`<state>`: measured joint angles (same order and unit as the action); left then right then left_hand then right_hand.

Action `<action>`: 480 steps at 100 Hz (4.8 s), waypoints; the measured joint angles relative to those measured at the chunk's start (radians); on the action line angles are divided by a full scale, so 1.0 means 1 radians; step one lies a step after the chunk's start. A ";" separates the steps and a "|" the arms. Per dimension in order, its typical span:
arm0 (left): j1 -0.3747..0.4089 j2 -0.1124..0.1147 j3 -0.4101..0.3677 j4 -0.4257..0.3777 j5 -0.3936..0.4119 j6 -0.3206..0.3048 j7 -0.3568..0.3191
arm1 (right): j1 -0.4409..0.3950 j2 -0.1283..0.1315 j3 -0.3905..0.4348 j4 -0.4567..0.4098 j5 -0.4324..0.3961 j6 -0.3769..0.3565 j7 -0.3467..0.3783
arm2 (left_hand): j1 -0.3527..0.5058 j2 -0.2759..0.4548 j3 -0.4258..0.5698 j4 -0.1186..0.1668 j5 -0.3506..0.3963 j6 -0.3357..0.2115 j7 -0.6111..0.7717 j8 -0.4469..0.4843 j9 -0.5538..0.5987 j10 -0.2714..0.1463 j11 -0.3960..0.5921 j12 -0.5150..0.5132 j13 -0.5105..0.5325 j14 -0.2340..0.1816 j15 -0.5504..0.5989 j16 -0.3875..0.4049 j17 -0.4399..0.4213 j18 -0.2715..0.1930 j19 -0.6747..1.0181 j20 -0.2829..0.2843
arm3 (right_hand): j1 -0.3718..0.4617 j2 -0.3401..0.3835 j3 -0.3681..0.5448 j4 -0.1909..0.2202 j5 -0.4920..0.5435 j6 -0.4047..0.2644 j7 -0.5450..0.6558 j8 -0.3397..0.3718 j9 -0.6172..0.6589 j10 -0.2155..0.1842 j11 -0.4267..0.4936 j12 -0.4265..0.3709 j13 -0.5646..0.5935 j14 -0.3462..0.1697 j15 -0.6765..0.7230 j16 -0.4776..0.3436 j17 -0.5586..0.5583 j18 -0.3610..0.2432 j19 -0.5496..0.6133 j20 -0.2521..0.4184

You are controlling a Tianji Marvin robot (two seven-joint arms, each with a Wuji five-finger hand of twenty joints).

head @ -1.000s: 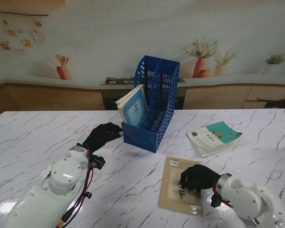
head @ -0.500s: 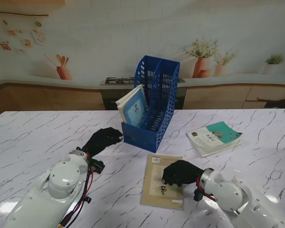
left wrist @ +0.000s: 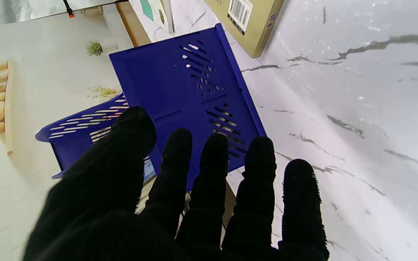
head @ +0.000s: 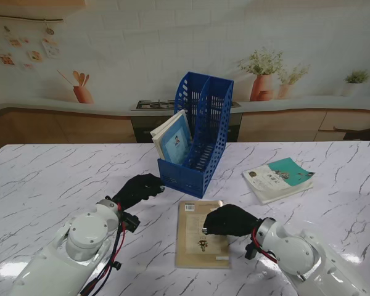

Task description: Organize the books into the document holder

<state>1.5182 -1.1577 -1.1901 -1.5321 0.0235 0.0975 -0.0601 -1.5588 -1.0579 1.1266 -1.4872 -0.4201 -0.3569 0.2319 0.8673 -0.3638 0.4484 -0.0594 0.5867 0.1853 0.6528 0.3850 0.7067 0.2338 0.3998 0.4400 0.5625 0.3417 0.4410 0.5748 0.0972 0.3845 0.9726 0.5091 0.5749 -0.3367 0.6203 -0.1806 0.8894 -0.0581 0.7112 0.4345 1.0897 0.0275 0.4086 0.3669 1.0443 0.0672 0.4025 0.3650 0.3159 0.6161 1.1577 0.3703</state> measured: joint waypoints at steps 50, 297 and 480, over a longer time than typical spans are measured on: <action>-0.057 -0.001 0.050 0.052 -0.008 0.070 -0.036 | -0.122 -0.018 0.120 -0.196 -0.058 0.514 -0.068 | -0.054 0.018 0.000 0.000 -0.042 0.060 -0.086 -0.001 -0.028 0.042 0.000 -0.014 0.065 0.003 0.055 -0.015 0.175 -0.029 0.076 0.030 | -0.137 -0.057 -0.037 0.053 0.000 0.198 -0.218 0.176 -0.035 0.164 0.005 -0.034 0.056 0.103 0.077 0.023 0.342 -0.001 0.239 0.140; -0.177 -0.070 0.130 0.123 -0.361 0.476 -0.067 | 0.064 -0.046 -0.061 -0.136 0.189 0.832 -0.059 | -0.040 0.114 -0.047 0.022 -0.190 0.312 -0.605 -0.100 -0.217 0.198 0.181 0.047 0.069 0.071 0.280 0.007 0.409 -0.014 0.188 0.060 | -0.057 -0.064 0.034 0.057 -0.100 0.447 -0.323 0.093 -0.159 0.457 0.145 -0.047 0.089 0.220 0.058 -0.137 0.456 -0.002 0.187 -0.093; -0.079 0.016 0.114 -0.045 -0.279 0.122 -0.259 | -0.089 -0.074 0.098 -0.244 0.286 0.730 -0.132 | -0.008 -0.433 0.492 -0.046 0.029 0.102 0.584 0.956 0.363 0.005 0.064 0.443 0.574 -0.155 0.467 0.238 0.932 -0.224 0.630 -0.186 | -0.105 -0.041 -0.110 0.057 -0.259 0.193 -0.396 0.136 -0.359 0.158 -0.070 -0.113 -0.254 0.131 -0.141 -0.089 -0.055 -0.001 -0.024 0.011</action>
<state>1.4396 -1.1420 -1.0764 -1.5766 -0.2560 0.2199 -0.3194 -1.6480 -1.1315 1.2244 -1.7311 -0.1342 0.3733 0.0997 0.8598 -0.7967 0.9404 -0.1051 0.6162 0.2871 1.2369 1.3415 1.0699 0.2386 0.4637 0.8829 1.1362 0.1868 0.9080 0.8125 1.0293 0.1610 1.6024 0.3231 0.4701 -0.3781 0.5099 -0.1241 0.6301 0.1350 0.3150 0.5706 0.7305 0.1852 0.3385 0.2537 0.7902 0.1978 0.2612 0.2758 0.2606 0.6149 1.1341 0.3812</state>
